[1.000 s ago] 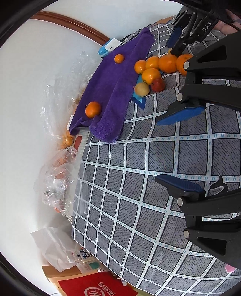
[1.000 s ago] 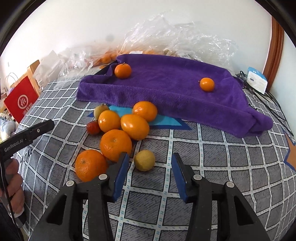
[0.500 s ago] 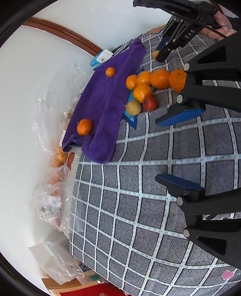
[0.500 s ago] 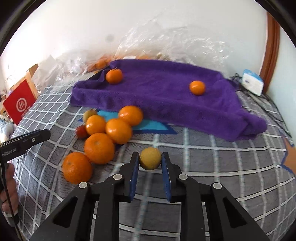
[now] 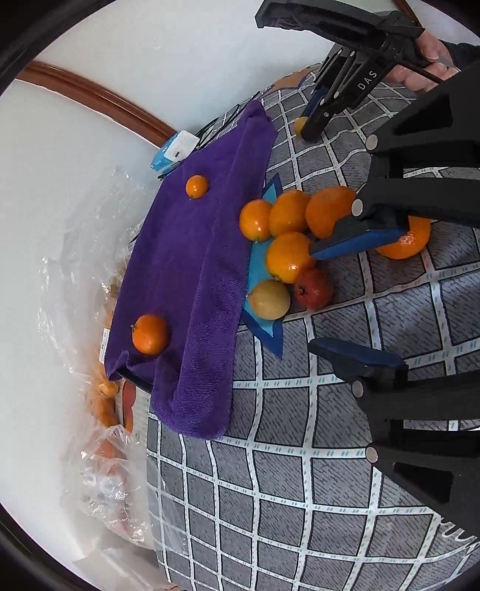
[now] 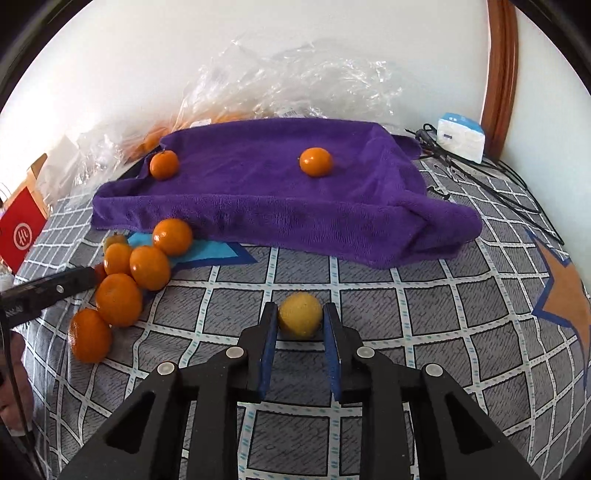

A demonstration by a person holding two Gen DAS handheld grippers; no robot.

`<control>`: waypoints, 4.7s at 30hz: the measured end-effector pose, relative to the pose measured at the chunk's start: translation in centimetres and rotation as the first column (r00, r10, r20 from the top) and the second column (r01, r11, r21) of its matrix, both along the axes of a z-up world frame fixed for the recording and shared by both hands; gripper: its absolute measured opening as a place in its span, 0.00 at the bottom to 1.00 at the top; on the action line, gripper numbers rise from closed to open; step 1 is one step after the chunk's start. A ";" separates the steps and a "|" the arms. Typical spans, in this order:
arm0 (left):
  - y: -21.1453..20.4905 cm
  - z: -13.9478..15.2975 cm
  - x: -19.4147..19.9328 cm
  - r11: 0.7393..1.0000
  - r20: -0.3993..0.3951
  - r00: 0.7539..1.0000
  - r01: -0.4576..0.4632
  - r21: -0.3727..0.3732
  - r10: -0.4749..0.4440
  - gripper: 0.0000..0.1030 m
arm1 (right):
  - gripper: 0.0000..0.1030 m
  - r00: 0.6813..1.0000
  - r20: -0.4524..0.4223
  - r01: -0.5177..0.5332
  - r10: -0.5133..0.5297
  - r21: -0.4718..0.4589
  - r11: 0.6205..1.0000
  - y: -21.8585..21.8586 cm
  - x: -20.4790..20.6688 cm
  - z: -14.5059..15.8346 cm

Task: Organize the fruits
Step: 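Close the right gripper on the yellowish fruit while the left gripper approaches the red fruit, then close the left gripper on the small red fruit and lift it, then carry the red fruit and yellowish fruit over the purple towel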

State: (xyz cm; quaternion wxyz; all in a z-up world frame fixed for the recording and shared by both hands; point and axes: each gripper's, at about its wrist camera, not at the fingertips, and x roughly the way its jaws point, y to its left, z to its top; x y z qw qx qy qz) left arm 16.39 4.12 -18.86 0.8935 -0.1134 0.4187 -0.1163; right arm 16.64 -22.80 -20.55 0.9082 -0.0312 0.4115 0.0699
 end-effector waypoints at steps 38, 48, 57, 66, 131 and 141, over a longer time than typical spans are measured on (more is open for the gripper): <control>1.6 -0.8 0.9 0.992 0.024 0.993 -0.118 -0.037 0.118 0.24 | 0.24 1.000 -0.019 0.013 -0.013 0.006 1.000 0.0 0.3 -0.3; 1.9 -0.1 -0.3 0.991 0.081 0.988 -0.125 -0.045 0.128 0.22 | 0.24 1.000 -0.005 0.006 -0.006 0.017 1.000 0.0 -0.1 -0.1; 2.4 0.9 -1.1 0.988 0.139 0.978 -0.152 -0.040 0.156 0.22 | 0.24 1.000 0.012 0.020 -0.020 0.062 0.998 -0.8 -0.2 0.2; 2.7 2.0 -2.0 0.985 0.193 0.966 -0.169 -0.035 0.172 0.22 | 0.24 1.000 -0.002 0.019 -0.019 0.054 0.998 -0.9 -0.2 0.1; 0.6 1.7 9.4 0.977 0.151 0.966 -0.211 -0.016 0.211 0.22 | 0.24 0.997 0.033 0.061 -0.063 0.049 0.997 -0.2 10.2 1.2; 0.3 1.6 9.6 0.977 0.150 0.966 -0.214 -0.002 0.212 0.22 | 0.24 0.997 0.043 0.066 -0.066 0.018 0.998 0.2 10.0 1.1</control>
